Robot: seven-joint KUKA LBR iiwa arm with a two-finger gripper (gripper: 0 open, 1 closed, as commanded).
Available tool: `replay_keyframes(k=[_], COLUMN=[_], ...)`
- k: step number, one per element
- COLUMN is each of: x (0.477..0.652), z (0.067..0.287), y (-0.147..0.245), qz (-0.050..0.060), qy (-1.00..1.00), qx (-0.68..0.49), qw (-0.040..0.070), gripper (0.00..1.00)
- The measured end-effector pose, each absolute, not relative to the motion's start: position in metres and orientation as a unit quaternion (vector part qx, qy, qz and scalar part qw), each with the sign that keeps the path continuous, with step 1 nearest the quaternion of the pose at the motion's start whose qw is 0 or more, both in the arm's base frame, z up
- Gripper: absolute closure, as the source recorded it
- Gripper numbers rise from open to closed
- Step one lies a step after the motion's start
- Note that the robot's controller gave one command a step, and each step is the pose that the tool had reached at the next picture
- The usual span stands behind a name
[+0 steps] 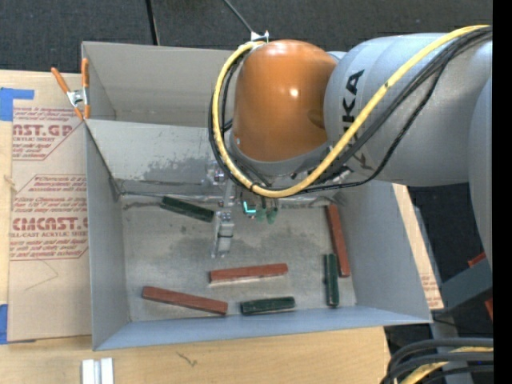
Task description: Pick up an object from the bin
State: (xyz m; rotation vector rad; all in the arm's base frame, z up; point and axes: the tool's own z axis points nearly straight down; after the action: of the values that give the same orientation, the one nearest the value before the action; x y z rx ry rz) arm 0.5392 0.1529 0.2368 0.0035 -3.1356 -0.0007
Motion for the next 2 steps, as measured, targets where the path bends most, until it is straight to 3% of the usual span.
replay_keyframes(k=[1,2], x=[0.541,0.591], z=[0.241,0.167], y=[0.152,0.142], qz=[-0.001,-0.002], qy=[-1.000,-1.000], qx=[0.000,-0.018], qw=[-0.001,-0.004], gripper=[0.00,0.00])
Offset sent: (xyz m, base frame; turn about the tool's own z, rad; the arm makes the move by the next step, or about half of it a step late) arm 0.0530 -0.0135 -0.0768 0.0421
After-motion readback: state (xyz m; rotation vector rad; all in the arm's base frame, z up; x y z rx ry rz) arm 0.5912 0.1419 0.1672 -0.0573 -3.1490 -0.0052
